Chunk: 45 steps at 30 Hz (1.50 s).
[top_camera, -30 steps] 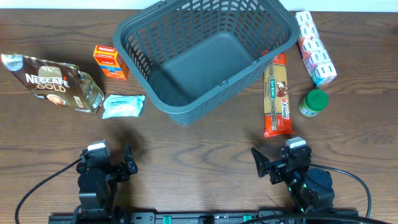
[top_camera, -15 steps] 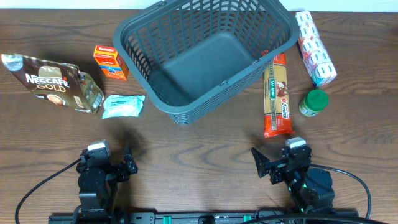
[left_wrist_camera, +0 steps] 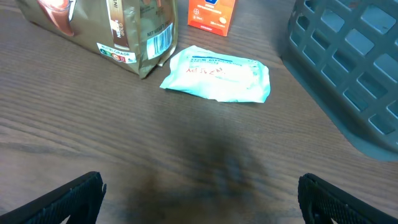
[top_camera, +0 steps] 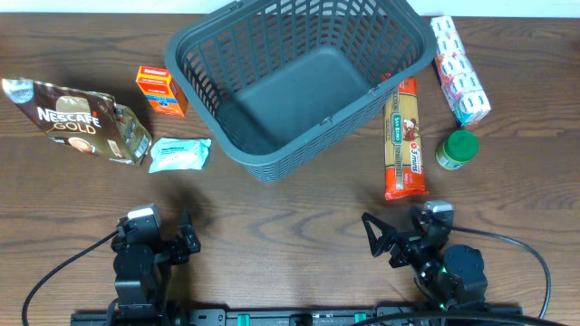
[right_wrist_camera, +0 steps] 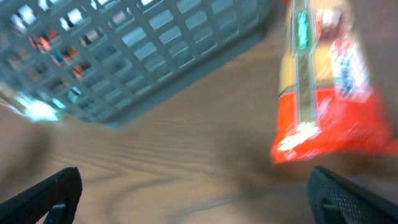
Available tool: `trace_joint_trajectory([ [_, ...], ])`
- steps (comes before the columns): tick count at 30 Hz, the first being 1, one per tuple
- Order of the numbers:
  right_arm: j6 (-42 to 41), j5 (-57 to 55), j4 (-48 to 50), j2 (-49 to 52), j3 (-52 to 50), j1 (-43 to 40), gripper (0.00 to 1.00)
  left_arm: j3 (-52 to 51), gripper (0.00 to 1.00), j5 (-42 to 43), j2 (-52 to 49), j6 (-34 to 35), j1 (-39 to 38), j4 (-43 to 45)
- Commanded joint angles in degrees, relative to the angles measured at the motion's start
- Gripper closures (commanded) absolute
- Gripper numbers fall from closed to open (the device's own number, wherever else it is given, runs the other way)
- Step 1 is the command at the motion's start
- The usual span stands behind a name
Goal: Pack container
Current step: 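Move the right gripper to the basket's right rim and grasp it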
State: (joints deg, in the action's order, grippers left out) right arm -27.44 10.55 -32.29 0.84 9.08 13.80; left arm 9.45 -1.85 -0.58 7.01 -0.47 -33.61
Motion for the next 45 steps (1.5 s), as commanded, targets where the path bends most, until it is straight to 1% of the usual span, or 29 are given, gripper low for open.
trace_joint_trajectory([
  [1, -15.02, 2.82, 0.0, -0.52, -0.46, 0.52, 0.01, -0.72, 0.02, -0.07, 0.35, -0.98, 0.28, 0.07],
  [5, -15.08, 5.81, 0.33, -0.52, -0.46, 0.52, 0.01, -0.72, 0.01, -0.07, 0.35, -0.96, 0.28, 0.09],
  [10, -9.55, 11.26, 0.26, -0.42, -0.39, 0.52, 0.01, -0.72, 0.01, -0.07, 0.35, -0.98, 0.28, 0.07],
  [12, -9.53, 12.72, -0.04, 0.22, 0.02, 0.52, 0.04, -0.72, 0.02, -0.07, 0.35, -0.98, 0.28, 0.07],
  [14, -9.42, 13.29, 0.02, 1.99, 1.31, 0.52, 0.04, -0.72, 0.01, -0.07, 0.35, -0.98, 0.28, 0.09],
  [17, -6.97, 13.2, -0.04, 6.1, 4.48, 0.52, 0.02, -0.72, 0.01, -0.07, 0.35, -0.98, 0.28, 0.07],
  [18, -5.86, 12.79, -0.15, 8.28, 6.1, 0.52, 0.01, -0.72, 0.02, -0.07, 0.35, -0.98, 0.28, 0.07],
  [21, -3.45, 11.91, -0.87, 16.37, 12.07, 0.52, 0.01, -0.72, 0.01, -0.07, 0.35, -0.98, 0.28, 0.09],
  [25, -1.68, 11.98, -4.13, 28.7, 22.58, 0.55, 0.01, -0.72, 0.02, -0.07, 0.35, -0.96, 0.28, 0.09],
  [28, 2.71, 10.69, -9.14, 37.2, 32.52, 0.52, 0.02, -0.72, 0.02, -0.07, 0.35, -0.98, 0.28, 0.07],
  [33, 7.48, 2.01, -19.41, 50.38, 50.6, 0.52, 0.02, -0.72, 0.02, -0.07, 0.35, -0.98, 0.28, 0.07],
  [37, 10.62, -2.67, -26.64, 60.72, 65.05, 0.52, 0.04, -0.72, 0.01, -0.07, 0.35, -0.98, 0.28, 0.07],
  [39, 13.46, -4.42, -29.66, 66.16, 72.67, 0.55, 0.04, -0.72, 0.02, -0.07, 0.35, -0.98, 0.28, 0.07],
  [43, 18.23, -9.05, -33.44, 75.78, 85.66, 0.55, 0.03, -0.72, 0.02, -0.07, 0.35, -0.98, 0.28, 0.09],
  [45, 20.22, -11.06, -33.83, 79.47, 90.25, 0.55, 0.03, -0.72, 0.01, -0.07, 0.35, -0.98, 0.28, 0.09],
])
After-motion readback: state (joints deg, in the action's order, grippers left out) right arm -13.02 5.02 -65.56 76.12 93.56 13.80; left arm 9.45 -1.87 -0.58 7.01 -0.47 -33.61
